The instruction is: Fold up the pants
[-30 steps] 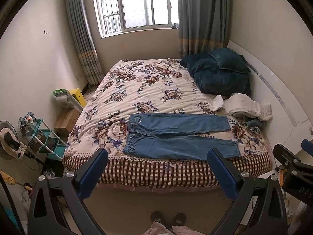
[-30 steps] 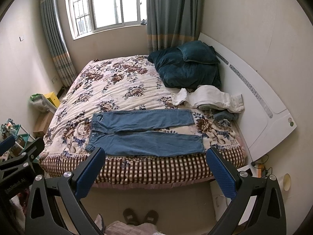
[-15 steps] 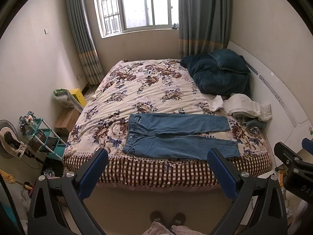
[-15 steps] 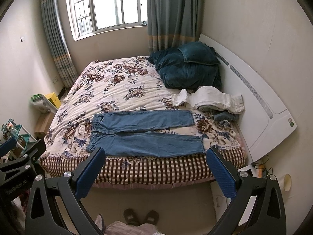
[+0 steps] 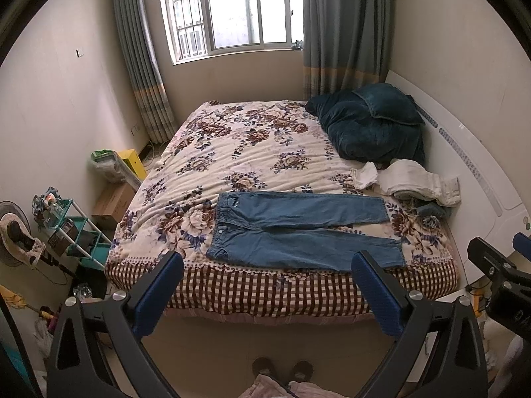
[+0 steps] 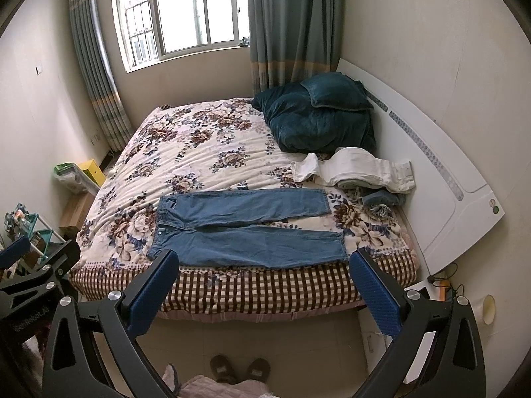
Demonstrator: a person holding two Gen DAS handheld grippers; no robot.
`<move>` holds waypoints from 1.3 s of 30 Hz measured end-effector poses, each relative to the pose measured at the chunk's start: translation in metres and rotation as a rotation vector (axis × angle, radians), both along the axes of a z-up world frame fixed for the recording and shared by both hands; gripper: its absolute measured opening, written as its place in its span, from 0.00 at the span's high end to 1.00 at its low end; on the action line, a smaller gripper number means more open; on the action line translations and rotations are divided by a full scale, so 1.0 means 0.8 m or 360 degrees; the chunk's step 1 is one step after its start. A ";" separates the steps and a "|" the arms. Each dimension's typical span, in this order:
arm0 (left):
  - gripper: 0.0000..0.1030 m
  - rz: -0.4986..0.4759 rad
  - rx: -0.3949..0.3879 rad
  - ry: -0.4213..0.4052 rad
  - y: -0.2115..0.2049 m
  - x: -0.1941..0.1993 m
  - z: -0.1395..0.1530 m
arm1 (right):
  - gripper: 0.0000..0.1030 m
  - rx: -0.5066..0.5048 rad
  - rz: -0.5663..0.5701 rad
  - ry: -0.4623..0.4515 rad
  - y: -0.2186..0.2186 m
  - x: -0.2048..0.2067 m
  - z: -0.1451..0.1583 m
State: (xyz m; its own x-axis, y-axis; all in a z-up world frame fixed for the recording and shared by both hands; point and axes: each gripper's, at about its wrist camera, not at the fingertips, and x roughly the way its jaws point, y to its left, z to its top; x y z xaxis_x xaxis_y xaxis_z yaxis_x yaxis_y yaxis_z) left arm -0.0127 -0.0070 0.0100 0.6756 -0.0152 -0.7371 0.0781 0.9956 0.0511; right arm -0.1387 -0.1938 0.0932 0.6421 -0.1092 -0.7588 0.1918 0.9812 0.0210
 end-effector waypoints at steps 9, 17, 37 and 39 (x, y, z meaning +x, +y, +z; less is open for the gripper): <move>0.00 0.0007 0.0003 -0.0008 -0.010 -0.005 0.001 | 0.00 0.0000 0.0003 -0.0003 0.001 0.004 0.007; 0.00 0.0034 -0.0011 0.0007 -0.028 -0.004 0.000 | 0.00 0.0009 0.0014 0.0006 -0.009 0.006 0.009; 0.00 0.0158 0.0098 0.0149 -0.029 0.186 -0.149 | 0.00 0.0017 -0.0061 0.0142 -0.019 0.178 -0.153; 0.00 0.0144 0.0123 0.0175 -0.032 0.226 -0.174 | 0.00 0.0023 -0.0071 0.0198 -0.026 0.223 -0.187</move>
